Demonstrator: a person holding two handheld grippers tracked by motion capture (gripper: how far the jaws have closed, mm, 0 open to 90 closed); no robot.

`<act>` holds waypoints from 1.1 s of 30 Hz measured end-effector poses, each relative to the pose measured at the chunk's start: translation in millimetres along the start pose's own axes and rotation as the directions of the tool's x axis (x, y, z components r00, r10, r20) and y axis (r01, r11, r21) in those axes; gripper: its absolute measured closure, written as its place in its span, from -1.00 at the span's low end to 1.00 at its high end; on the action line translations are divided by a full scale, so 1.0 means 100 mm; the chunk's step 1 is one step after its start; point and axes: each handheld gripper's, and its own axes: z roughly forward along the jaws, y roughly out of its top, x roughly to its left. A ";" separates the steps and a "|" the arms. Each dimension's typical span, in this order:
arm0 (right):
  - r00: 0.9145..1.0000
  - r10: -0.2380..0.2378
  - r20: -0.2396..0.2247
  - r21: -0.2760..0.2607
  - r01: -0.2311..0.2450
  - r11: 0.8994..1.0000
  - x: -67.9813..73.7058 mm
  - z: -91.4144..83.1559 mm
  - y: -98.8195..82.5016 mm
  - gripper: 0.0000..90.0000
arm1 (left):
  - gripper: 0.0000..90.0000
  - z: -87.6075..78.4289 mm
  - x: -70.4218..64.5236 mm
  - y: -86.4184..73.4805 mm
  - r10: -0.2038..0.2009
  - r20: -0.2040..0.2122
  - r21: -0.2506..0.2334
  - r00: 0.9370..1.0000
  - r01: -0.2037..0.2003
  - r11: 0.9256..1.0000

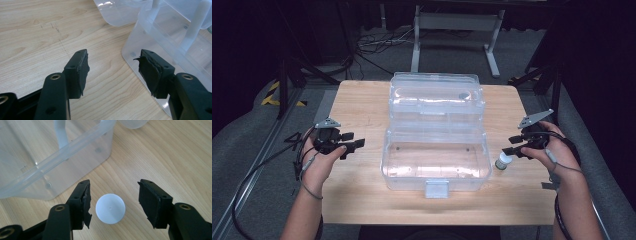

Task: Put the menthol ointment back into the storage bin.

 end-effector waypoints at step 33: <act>1.000 -0.001 -0.031 0.199 0.007 0.980 -0.02 0.40 -0.07 -0.12 | -0.07 0.03 -0.01 0.00 0.007 0.003 0.006 1.000 -0.007 1.000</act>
